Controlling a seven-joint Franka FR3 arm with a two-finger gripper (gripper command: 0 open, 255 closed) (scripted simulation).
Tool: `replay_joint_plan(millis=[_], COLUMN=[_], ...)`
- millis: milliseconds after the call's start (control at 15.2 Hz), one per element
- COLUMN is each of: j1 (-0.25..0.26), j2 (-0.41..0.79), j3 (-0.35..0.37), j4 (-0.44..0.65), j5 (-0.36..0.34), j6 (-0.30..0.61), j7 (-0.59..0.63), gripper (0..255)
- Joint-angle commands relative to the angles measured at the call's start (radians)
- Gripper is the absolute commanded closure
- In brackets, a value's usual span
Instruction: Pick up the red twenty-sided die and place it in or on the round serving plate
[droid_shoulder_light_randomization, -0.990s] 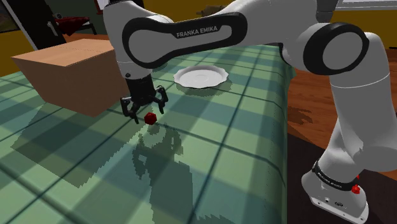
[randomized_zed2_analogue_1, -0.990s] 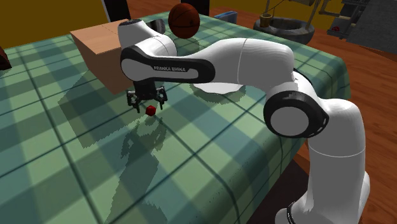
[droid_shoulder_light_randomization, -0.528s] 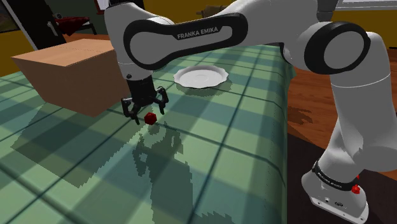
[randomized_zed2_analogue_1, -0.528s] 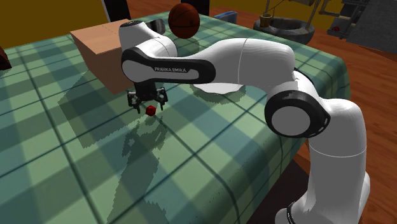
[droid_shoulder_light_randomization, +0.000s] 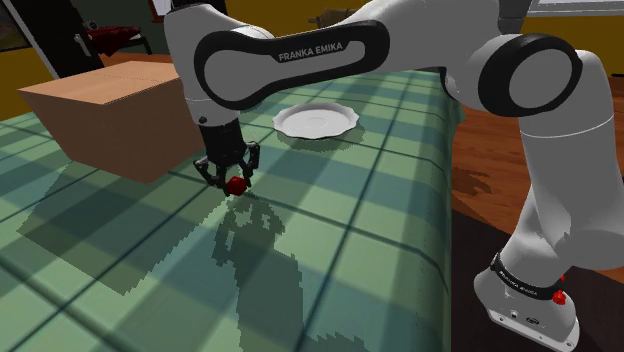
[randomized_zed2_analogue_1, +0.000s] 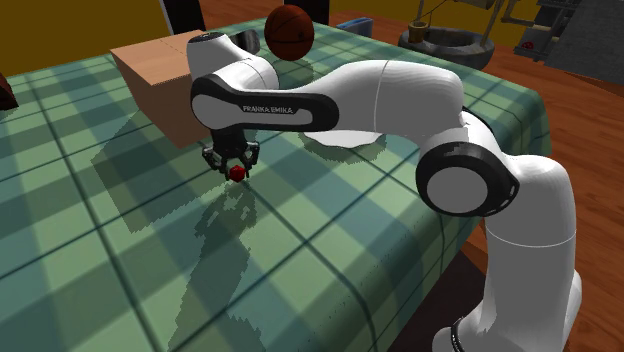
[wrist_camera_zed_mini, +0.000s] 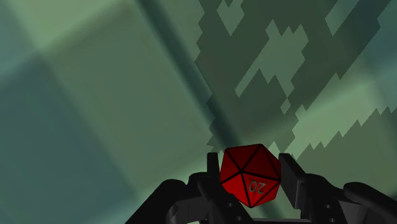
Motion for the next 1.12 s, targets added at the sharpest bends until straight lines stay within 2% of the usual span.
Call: replay_joint_plan(millis=[0,528,1056], j1=[0.0,0.022,0.069], j2=[0.0,0.023,0.09], j3=[0.0,0.0,-0.006], j4=[0.0,0.133,0.356], j5=[0.0,-0.007,-0.031], j6=[0.0,-0.109,-0.263], j7=[0.0,-0.001,-0.002], gripper=[255,255,255])
